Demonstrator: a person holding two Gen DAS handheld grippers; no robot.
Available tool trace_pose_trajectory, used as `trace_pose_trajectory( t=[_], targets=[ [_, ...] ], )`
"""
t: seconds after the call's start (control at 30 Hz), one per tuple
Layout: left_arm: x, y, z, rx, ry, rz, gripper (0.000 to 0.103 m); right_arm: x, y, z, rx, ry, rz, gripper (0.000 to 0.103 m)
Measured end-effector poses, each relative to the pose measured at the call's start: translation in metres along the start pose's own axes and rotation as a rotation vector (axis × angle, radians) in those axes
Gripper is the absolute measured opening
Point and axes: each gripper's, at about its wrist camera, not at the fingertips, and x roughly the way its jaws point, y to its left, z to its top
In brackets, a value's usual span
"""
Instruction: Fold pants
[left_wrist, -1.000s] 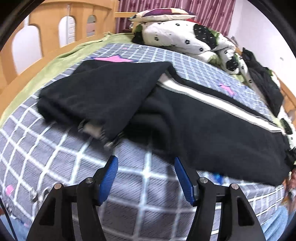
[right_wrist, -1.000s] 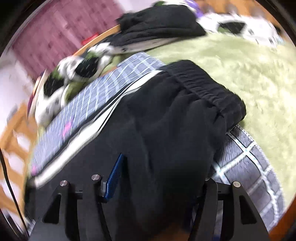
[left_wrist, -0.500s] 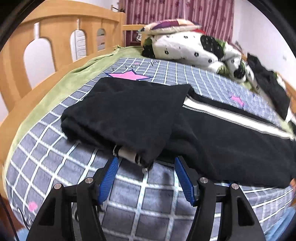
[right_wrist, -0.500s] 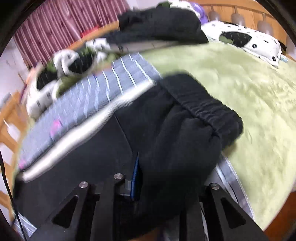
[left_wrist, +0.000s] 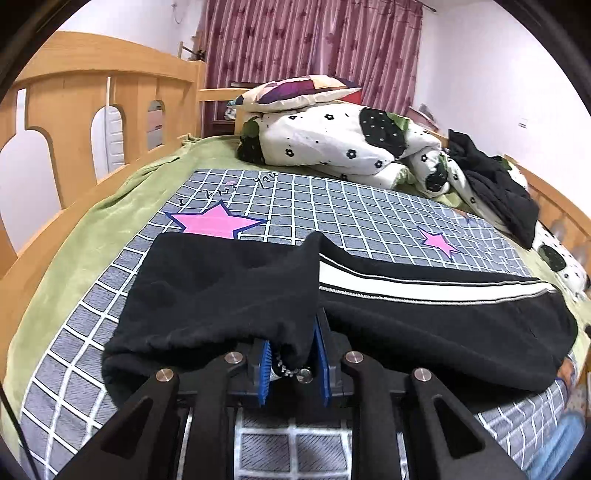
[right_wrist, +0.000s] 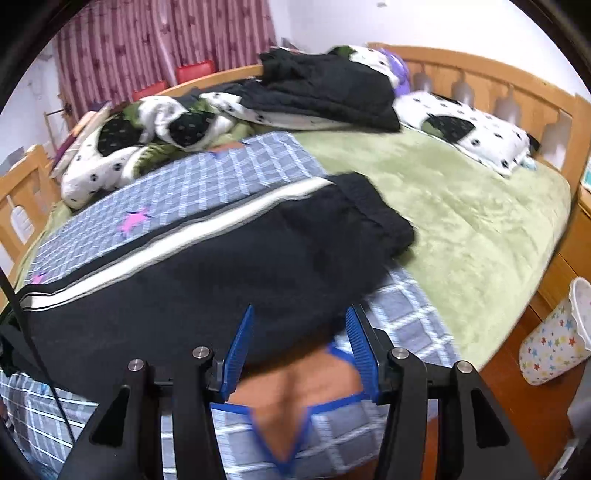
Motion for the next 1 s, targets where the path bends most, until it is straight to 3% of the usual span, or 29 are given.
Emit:
trace_pose_trajectory(
  t=[0.23, 0.5, 0.7, 0.77, 0.8, 0.9, 1.0],
  targets=[
    [-0.006, 0.044, -0.013, -0.060, -0.002, 0.020, 0.018, 0.013, 0.084, 0.017, -0.053, -0.021, 0.131, 0.051],
    [0.031, 0.073, 0.060, -0.163, -0.125, 0.133, 0.017, 0.041, 0.162, 0.014, -0.120, 0.014, 0.218, 0.051],
    [0.072, 0.090, 0.072, -0.229, -0.011, 0.228, 0.026, 0.054, 0.179, -0.004, -0.147, 0.047, 0.238, 0.051],
    [0.063, 0.094, 0.060, -0.275, 0.021, 0.175, 0.052, 0.057, 0.184, -0.012, -0.155, 0.051, 0.253, 0.051],
    [0.057, 0.093, 0.052, -0.288, 0.022, 0.161, 0.072, 0.058, 0.185, -0.014, -0.155, 0.053, 0.263, 0.051],
    [0.027, 0.086, 0.024, -0.309, 0.003, 0.063, 0.076, 0.058, 0.189, -0.025, -0.147, 0.046, 0.300, 0.051],
    [0.007, 0.080, -0.013, -0.415, 0.049, -0.114, 0.076, 0.058, 0.191, -0.036, -0.141, 0.048, 0.332, 0.051]
  ],
)
